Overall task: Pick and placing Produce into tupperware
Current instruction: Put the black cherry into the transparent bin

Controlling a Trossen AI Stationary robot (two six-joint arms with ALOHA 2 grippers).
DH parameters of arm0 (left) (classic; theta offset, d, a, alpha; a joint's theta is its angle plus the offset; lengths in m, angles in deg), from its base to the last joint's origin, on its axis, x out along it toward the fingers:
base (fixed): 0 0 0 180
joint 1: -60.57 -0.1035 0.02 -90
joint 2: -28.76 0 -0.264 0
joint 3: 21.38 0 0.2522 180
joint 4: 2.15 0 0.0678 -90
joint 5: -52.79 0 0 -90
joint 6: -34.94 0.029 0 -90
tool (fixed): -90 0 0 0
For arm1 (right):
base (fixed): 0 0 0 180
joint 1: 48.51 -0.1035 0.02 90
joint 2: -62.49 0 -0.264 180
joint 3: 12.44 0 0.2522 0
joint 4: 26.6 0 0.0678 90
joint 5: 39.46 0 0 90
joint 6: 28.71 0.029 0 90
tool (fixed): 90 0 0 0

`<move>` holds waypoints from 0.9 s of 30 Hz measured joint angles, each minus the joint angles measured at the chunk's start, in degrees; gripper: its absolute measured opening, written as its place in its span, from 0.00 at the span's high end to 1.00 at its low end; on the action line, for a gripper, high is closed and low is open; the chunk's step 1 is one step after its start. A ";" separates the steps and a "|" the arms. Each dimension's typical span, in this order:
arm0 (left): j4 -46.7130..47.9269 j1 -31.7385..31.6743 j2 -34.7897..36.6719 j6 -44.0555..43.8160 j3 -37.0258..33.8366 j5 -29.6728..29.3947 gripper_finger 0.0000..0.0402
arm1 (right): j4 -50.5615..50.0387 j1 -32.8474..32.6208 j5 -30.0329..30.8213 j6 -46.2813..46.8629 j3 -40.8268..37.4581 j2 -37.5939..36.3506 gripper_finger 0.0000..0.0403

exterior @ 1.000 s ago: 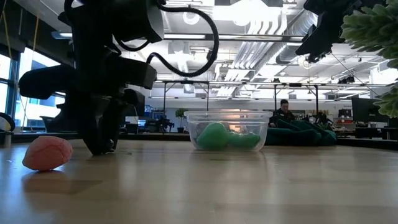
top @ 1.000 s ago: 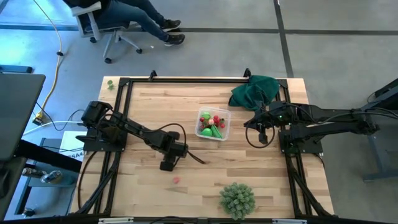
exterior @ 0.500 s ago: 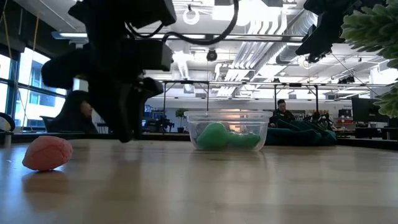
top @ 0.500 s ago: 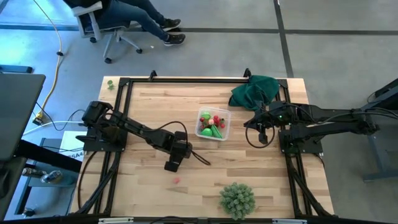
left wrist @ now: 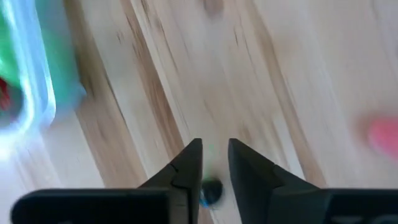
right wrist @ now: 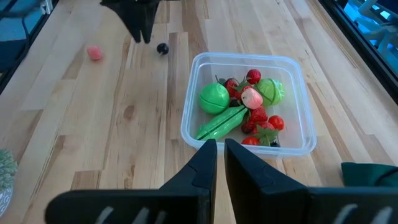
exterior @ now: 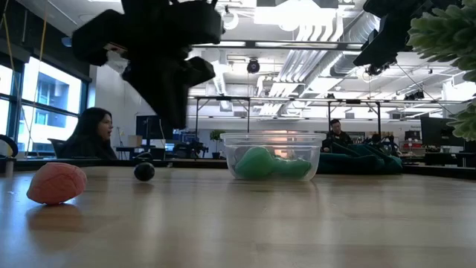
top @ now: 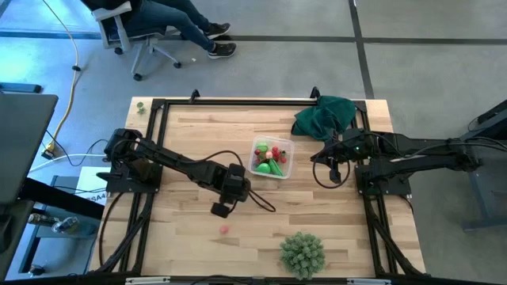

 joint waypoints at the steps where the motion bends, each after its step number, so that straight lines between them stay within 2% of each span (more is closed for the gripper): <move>1: 2.38 0.00 0.00 -0.11 0.30 0.49 0.85 | -0.01 0.01 0.01 0.01 0.02 0.00 0.94; 5: 7.18 -0.04 0.00 -2.44 0.45 0.66 0.87 | -0.01 0.00 -0.01 0.00 0.00 0.00 0.94; 8: 9.50 -0.04 0.00 -3.82 0.30 -0.48 0.85 | 0.00 0.00 -0.01 0.00 0.01 -0.02 0.94; 13: 11.11 -0.04 0.02 -4.01 0.30 -3.41 0.72 | 0.01 0.01 -0.01 0.01 0.00 0.00 0.94; 19: 11.18 -0.02 0.02 -2.09 0.30 -1.81 0.55 | -0.01 0.00 -0.01 -0.01 0.01 0.00 0.94; 24: 11.01 -0.02 0.02 3.09 0.30 1.85 0.49 | -0.01 0.01 -0.01 -0.01 0.00 0.00 0.94; 27: 11.00 -0.26 -0.01 3.24 0.30 1.61 0.49 | 0.00 0.01 -0.01 0.00 0.01 -0.02 0.94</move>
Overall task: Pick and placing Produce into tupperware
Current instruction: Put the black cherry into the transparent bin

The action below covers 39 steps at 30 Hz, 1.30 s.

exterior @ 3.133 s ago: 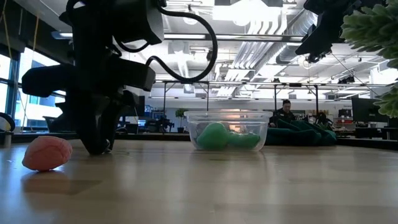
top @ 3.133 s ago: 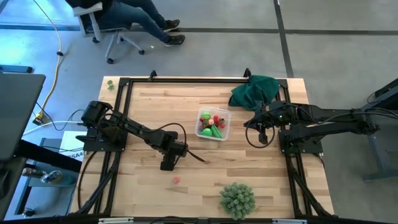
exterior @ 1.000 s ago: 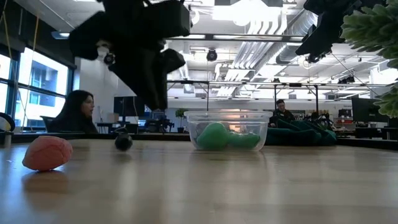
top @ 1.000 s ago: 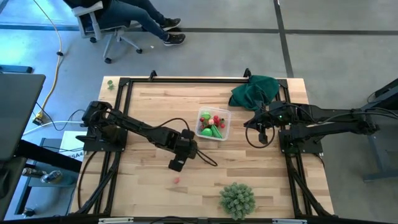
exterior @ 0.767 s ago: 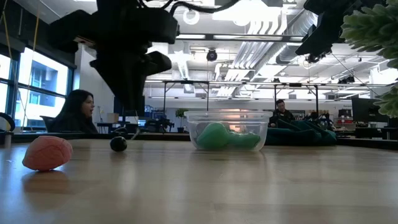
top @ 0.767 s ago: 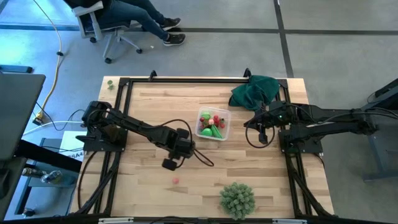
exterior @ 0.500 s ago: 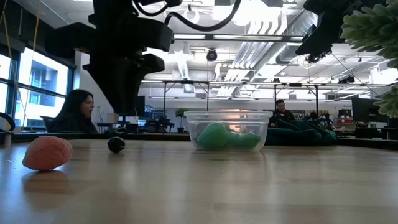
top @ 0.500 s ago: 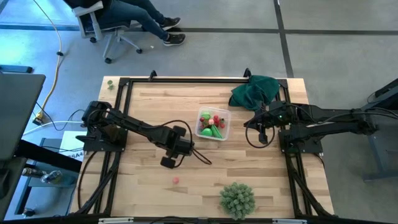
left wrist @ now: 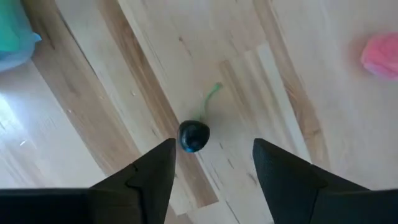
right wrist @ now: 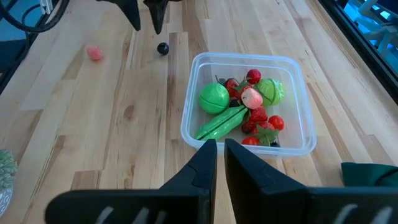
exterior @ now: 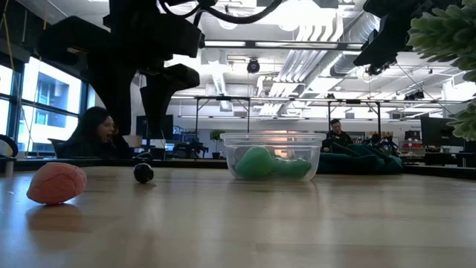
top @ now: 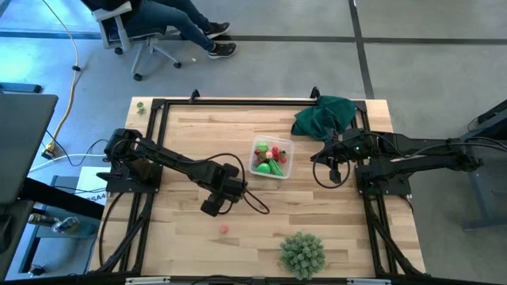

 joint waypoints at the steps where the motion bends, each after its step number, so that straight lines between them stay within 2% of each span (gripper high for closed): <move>1: -0.05 -0.14 -0.30 0.07 0.02 -0.17 0.49 | -0.01 0.00 0.00 0.00 -0.01 -0.01 0.94; 7: -2.86 -1.55 -1.86 1.76 -1.60 -0.52 0.53 | 0.01 -0.02 0.00 0.00 -0.01 0.02 0.94; 13: -1.00 -3.24 -3.30 3.74 -3.58 -0.55 0.58 | -0.23 0.00 0.00 0.00 -0.01 -0.01 0.94; 15: -4.35 -3.29 -3.85 4.09 -3.87 -0.57 0.59 | -0.43 -0.02 0.00 -0.01 0.01 0.00 0.94; 18: -2.64 -3.48 -3.95 4.15 -4.29 0.34 0.61 | -0.27 0.00 0.02 -0.01 -0.01 0.01 0.94; 23: -3.46 -3.48 -4.58 4.13 -4.21 2.68 0.61 | -0.41 -0.02 0.00 -0.01 0.00 0.02 0.94; 30: -8.79 -3.48 -4.56 4.13 -4.17 1.37 0.62 | -0.44 0.00 0.00 0.00 -0.01 0.02 0.94; 36: -8.25 -3.48 -4.56 4.59 -4.15 7.45 0.62 | -0.41 0.00 0.02 0.00 0.00 -0.01 0.94; 39: -8.91 -3.44 -4.56 5.28 -4.15 7.71 0.63 | -0.40 -0.02 0.00 0.01 0.01 -0.01 0.94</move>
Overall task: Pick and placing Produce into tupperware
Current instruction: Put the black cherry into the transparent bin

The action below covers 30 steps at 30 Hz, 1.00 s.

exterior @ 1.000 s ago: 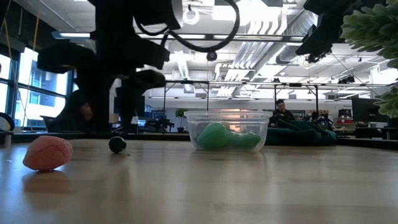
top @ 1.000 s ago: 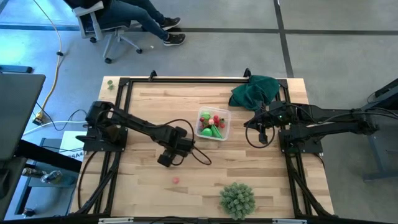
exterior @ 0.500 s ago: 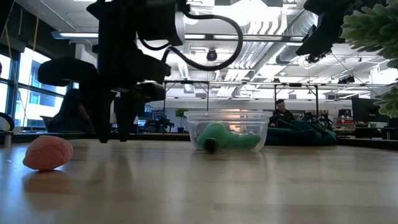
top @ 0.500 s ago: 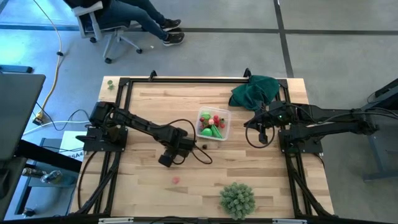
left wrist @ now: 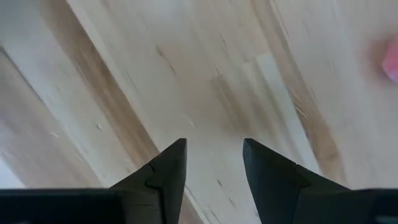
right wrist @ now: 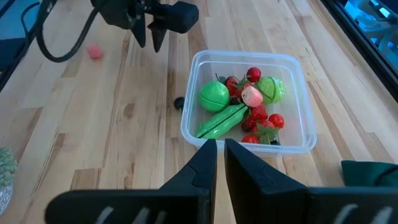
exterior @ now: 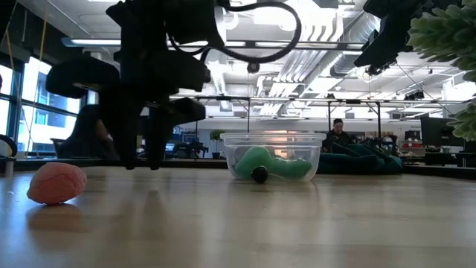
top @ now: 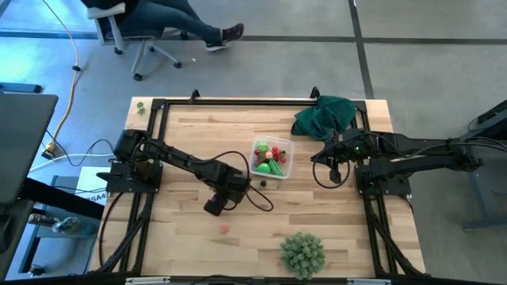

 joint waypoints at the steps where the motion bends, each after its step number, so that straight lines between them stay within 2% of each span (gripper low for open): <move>1: -0.95 0.00 0.00 0.27 0.00 -0.63 0.64 | -0.02 0.00 0.00 0.00 -0.02 0.01 0.94; 8: -8.15 -0.11 0.00 4.90 0.53 -5.30 0.67 | -0.02 0.01 0.01 -0.01 -0.01 0.01 0.94; 16: -14.81 -3.07 0.02 6.59 2.60 -4.32 0.67 | 0.00 0.02 0.01 -0.01 -0.02 0.00 0.94; 19: -16.46 -5.14 0.00 7.26 2.60 -1.81 0.67 | 0.00 0.02 0.02 -0.02 0.00 0.00 0.94; 28: -20.17 -8.37 -2.80 9.51 2.41 -0.17 0.67 | -0.07 0.02 0.02 0.00 -0.02 0.00 0.94; 30: -23.90 -8.37 -3.59 9.57 2.78 0.24 0.67 | -0.07 0.02 0.02 -0.02 -0.02 0.02 0.94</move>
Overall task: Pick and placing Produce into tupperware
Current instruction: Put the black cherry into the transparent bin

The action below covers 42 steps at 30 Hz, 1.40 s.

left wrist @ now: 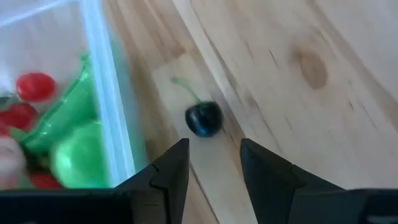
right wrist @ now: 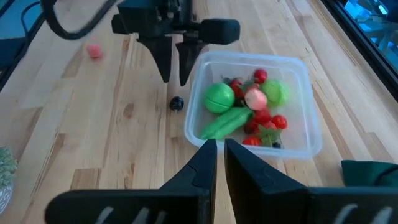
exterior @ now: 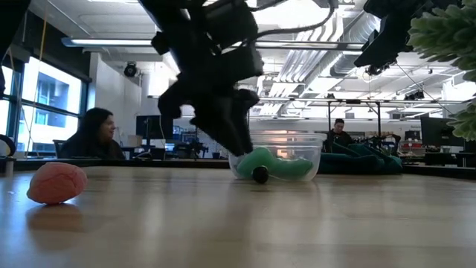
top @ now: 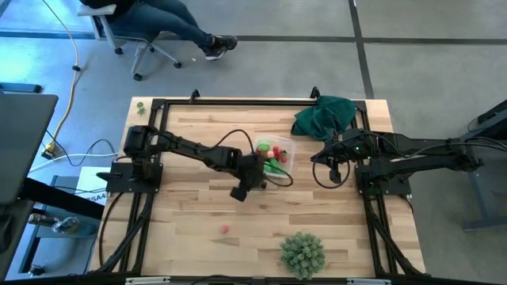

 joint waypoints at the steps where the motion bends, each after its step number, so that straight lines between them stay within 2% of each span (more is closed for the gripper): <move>1: 0.37 -0.02 -0.09 -0.15 -0.02 -0.08 0.66 | 0.10 -0.02 -0.02 0.01 0.02 -0.02 0.94; 6: -0.06 0.07 -0.11 -0.19 -0.22 -3.52 0.64 | 0.20 0.00 -0.02 0.01 0.00 -0.02 0.94; 14: -3.78 0.02 -0.13 -1.56 -0.22 -3.76 0.58 | 0.02 0.00 -0.02 0.01 0.00 0.00 0.94; 21: -5.96 -1.20 -0.93 -5.35 -0.15 1.98 0.54 | 0.02 -0.02 -0.02 0.01 0.01 0.00 0.94; 26: -9.03 -1.57 -2.26 -5.62 -0.02 1.94 0.54 | 0.06 0.00 0.00 0.00 0.00 0.00 0.94; 29: -7.67 -1.90 -2.91 -6.21 -0.30 1.82 0.54 | 0.01 0.00 -0.01 0.01 0.01 0.00 0.94; 33: -8.62 -1.90 -3.97 -6.88 -0.13 4.42 0.53 | 0.02 0.00 0.00 0.02 0.02 0.00 0.94; 42: -9.55 -1.84 -5.14 -6.88 -0.18 3.97 0.53 | 0.04 0.00 0.00 0.02 0.02 -0.02 0.94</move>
